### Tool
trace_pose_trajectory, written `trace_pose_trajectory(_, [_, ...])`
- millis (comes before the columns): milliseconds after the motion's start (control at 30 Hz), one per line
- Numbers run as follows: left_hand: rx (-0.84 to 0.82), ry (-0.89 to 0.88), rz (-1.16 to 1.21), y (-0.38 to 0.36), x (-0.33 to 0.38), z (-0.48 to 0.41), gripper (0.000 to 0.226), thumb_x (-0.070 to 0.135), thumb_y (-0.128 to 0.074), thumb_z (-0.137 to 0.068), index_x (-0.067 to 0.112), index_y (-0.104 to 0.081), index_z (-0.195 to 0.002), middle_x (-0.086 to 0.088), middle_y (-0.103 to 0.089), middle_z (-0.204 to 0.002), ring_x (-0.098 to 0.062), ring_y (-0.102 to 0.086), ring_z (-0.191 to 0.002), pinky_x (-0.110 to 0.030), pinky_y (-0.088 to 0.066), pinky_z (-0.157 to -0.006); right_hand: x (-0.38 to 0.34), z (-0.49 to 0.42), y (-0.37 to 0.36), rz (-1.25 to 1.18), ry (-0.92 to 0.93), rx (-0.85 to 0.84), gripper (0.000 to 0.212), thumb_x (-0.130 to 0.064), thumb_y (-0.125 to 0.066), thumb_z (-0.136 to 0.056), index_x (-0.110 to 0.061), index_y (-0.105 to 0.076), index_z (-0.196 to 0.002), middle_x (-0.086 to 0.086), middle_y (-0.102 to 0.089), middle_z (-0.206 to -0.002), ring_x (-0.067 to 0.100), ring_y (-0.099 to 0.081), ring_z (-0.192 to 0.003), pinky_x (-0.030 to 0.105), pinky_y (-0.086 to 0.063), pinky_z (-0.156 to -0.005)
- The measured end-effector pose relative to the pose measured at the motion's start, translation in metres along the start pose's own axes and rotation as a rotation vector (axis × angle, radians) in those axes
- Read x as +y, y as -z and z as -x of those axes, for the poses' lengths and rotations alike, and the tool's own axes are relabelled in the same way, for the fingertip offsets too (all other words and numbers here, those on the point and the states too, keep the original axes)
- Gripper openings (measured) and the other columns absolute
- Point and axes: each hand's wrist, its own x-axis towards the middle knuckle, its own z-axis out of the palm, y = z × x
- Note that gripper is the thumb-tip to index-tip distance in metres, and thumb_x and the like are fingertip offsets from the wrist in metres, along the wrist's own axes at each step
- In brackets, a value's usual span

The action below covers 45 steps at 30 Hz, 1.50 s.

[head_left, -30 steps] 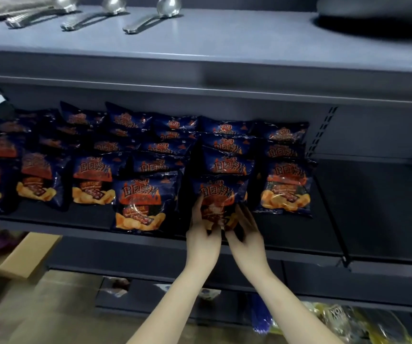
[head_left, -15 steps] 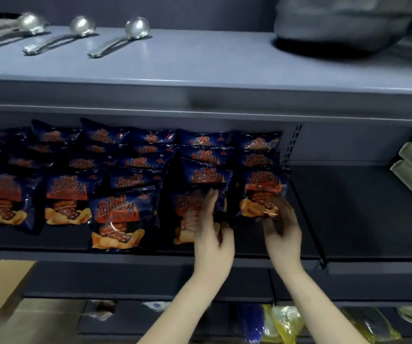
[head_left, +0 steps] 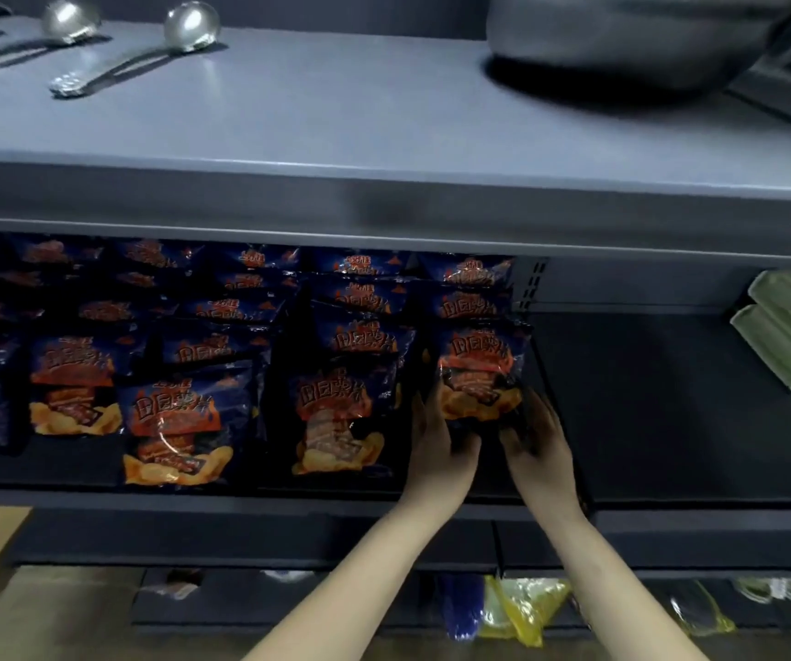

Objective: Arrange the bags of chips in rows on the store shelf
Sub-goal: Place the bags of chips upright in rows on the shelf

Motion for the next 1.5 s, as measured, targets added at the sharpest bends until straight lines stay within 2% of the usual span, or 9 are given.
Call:
trace_pose_trajectory(200, [0.009,-0.001,0.073,0.006,0.008,-0.002,0.061,0.012,-0.050,-0.088,0.032,-0.029,-0.142,0.004,-0.034,-0.147,-0.016,-0.029,-0.137,-0.038,-0.025,-0.114,-0.006,0.008,0.001,-0.039,-0.015,0.019,0.051,-0.008,-0.054,-0.091,-0.022,-0.042,-0.138,-0.005,-0.050,-0.134,0.004,-0.043,-0.120,0.020,-0.033,-0.097])
trace_pose_trajectory(367, [-0.038,-0.078,0.065,0.007,0.017,0.006,0.062,0.009,-0.048,-0.087,0.034,-0.031,-0.141,0.006,-0.029,-0.149,-0.013,-0.022,-0.139,-0.035,-0.021,-0.115,-0.020,0.020,0.008,-0.048,-0.017,0.124,0.054,-0.005,-0.052,-0.088,-0.022,-0.042,-0.139,-0.004,-0.049,-0.139,0.011,-0.043,-0.129,0.031,-0.036,-0.107])
trace_pose_trajectory(467, [-0.030,-0.128,0.061,0.021,0.028,0.008,0.063,0.005,-0.048,-0.088,0.034,-0.030,-0.141,0.007,-0.028,-0.150,-0.010,-0.018,-0.140,-0.028,-0.015,-0.115,-0.040,0.022,0.008,-0.038,0.028,0.172,0.054,-0.004,-0.052,-0.088,-0.021,-0.044,-0.138,-0.004,-0.050,-0.138,0.011,-0.044,-0.128,0.029,-0.037,-0.105])
trace_pose_trajectory(700, [0.085,-0.292,0.011,0.095,0.046,0.024,0.057,0.005,-0.050,-0.088,0.029,-0.037,-0.138,0.006,-0.029,-0.148,-0.012,-0.022,-0.137,-0.030,-0.023,-0.113,-0.110,0.041,-0.030,-0.149,0.115,0.280,0.046,-0.006,-0.053,-0.088,-0.021,-0.052,-0.131,-0.005,-0.055,-0.132,0.011,-0.047,-0.125,0.030,-0.038,-0.105])
trace_pose_trajectory(867, [0.207,-0.357,-0.013,0.189,0.024,0.043,0.042,0.010,-0.049,-0.083,0.024,-0.053,-0.123,0.001,-0.040,-0.141,-0.018,-0.030,-0.133,-0.029,-0.027,-0.110,-0.161,0.072,-0.107,-0.217,0.156,0.227,0.052,-0.027,-0.047,-0.077,-0.024,-0.054,-0.129,-0.002,-0.059,-0.128,0.013,-0.051,-0.121,0.032,-0.041,-0.102])
trace_pose_trajectory(1033, [0.316,-0.318,0.021,0.285,-0.024,0.059,0.039,0.020,-0.043,-0.076,0.031,-0.060,-0.109,-0.002,-0.047,-0.136,-0.022,-0.037,-0.129,-0.041,-0.034,-0.108,-0.194,0.106,-0.204,-0.205,0.199,0.110,0.050,-0.023,-0.049,-0.082,-0.025,-0.051,-0.131,-0.004,-0.055,-0.132,0.011,-0.050,-0.123,0.029,-0.041,-0.101])
trace_pose_trajectory(1167, [0.381,-0.287,0.016,0.357,-0.061,0.073,0.038,0.028,-0.041,-0.073,0.036,-0.061,-0.103,0.004,-0.054,-0.125,-0.021,-0.044,-0.122,-0.043,-0.040,-0.102,-0.219,0.131,-0.276,-0.214,0.227,0.023,0.046,-0.019,-0.051,-0.085,-0.030,-0.050,-0.130,-0.005,-0.059,-0.124,0.010,-0.061,-0.102,0.028,-0.053,-0.086])
trace_pose_trajectory(1300, [0.389,-0.207,0.002,0.409,-0.088,0.090,0.032,0.018,-0.046,-0.081,0.037,-0.059,-0.104,0.003,-0.051,-0.130,-0.018,-0.036,-0.128,-0.036,-0.032,-0.107,-0.232,0.157,-0.331,-0.207,0.226,-0.038,0.046,-0.010,-0.054,-0.089,-0.024,-0.049,-0.133,-0.010,-0.052,-0.131,0.007,-0.045,-0.125,0.018,-0.034,-0.102])
trace_pose_trajectory(1500, [0.309,-0.179,0.012,0.437,-0.123,0.099,0.036,0.009,-0.050,-0.088,0.038,-0.055,-0.107,0.008,-0.055,-0.122,-0.013,-0.042,-0.120,-0.028,-0.034,-0.102,-0.226,0.176,-0.364,-0.130,0.208,-0.039,0.046,-0.008,-0.054,-0.090,-0.016,-0.047,-0.135,-0.001,-0.048,-0.138,0.004,-0.039,-0.125,0.019,-0.029,-0.102])
